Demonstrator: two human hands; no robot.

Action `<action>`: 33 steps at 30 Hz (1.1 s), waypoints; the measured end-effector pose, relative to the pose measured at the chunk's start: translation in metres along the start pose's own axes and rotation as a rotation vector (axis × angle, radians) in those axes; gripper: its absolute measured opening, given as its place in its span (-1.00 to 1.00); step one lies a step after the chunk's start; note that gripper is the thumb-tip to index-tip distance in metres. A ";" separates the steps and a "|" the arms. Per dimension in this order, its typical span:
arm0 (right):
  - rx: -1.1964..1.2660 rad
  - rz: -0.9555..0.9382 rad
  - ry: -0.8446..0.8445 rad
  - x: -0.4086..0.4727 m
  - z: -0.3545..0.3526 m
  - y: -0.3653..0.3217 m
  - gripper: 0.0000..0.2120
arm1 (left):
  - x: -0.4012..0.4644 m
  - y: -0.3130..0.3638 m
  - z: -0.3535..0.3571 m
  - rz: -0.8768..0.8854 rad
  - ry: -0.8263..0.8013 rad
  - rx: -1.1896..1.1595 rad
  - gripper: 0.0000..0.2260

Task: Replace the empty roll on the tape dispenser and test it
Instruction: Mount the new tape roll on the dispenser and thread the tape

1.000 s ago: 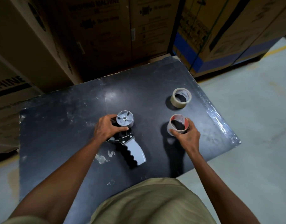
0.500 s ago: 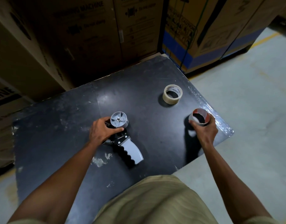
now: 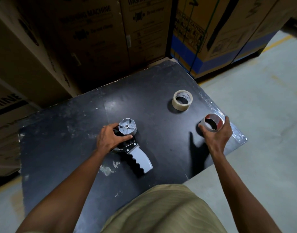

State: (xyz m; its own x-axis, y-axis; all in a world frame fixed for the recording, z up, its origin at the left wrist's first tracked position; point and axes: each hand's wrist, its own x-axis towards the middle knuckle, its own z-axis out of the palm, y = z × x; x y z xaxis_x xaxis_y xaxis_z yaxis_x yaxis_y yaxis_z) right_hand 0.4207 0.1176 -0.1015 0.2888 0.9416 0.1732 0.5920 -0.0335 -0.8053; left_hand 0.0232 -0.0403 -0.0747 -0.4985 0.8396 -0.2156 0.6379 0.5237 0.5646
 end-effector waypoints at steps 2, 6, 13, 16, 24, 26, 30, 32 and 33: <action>-0.039 -0.102 0.002 -0.005 0.006 -0.008 -0.07 | 0.001 -0.002 0.001 0.007 0.005 0.002 -0.08; -0.044 -0.236 -0.064 -0.013 0.021 -0.032 -0.19 | -0.001 0.003 0.000 0.032 0.045 -0.028 -0.20; -0.013 -0.329 -0.265 -0.031 0.060 -0.071 -0.42 | -0.006 -0.003 0.002 0.081 0.123 -0.068 -0.26; 0.030 -0.358 -0.376 -0.047 0.071 -0.088 -0.57 | -0.016 -0.004 0.000 0.068 0.176 -0.157 -0.17; -0.082 -0.038 -1.113 -0.139 0.077 -0.127 -0.47 | -0.064 -0.013 0.005 -0.083 0.354 -0.439 -0.08; -0.136 -0.063 -1.174 -0.152 0.079 -0.125 -0.47 | -0.075 -0.019 0.011 -0.158 0.390 -0.526 -0.07; -0.166 -0.002 -1.165 -0.162 0.086 -0.118 -0.64 | -0.097 -0.025 0.031 -0.297 0.406 -0.717 -0.16; -0.061 0.168 -1.251 -0.166 0.089 -0.115 -0.66 | -0.105 -0.020 0.038 -0.364 0.412 -0.827 -0.27; 0.037 0.279 -1.307 -0.169 0.089 -0.114 -0.70 | -0.108 -0.018 0.041 -0.386 0.411 -0.882 -0.31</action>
State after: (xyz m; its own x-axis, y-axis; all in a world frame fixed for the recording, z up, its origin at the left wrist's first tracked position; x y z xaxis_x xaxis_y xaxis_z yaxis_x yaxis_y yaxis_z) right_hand 0.2377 -0.0076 -0.0892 -0.5438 0.5328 -0.6484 0.6049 -0.2867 -0.7429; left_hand 0.0901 -0.1347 -0.0942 -0.8438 0.4375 -0.3107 -0.1789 0.3165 0.9316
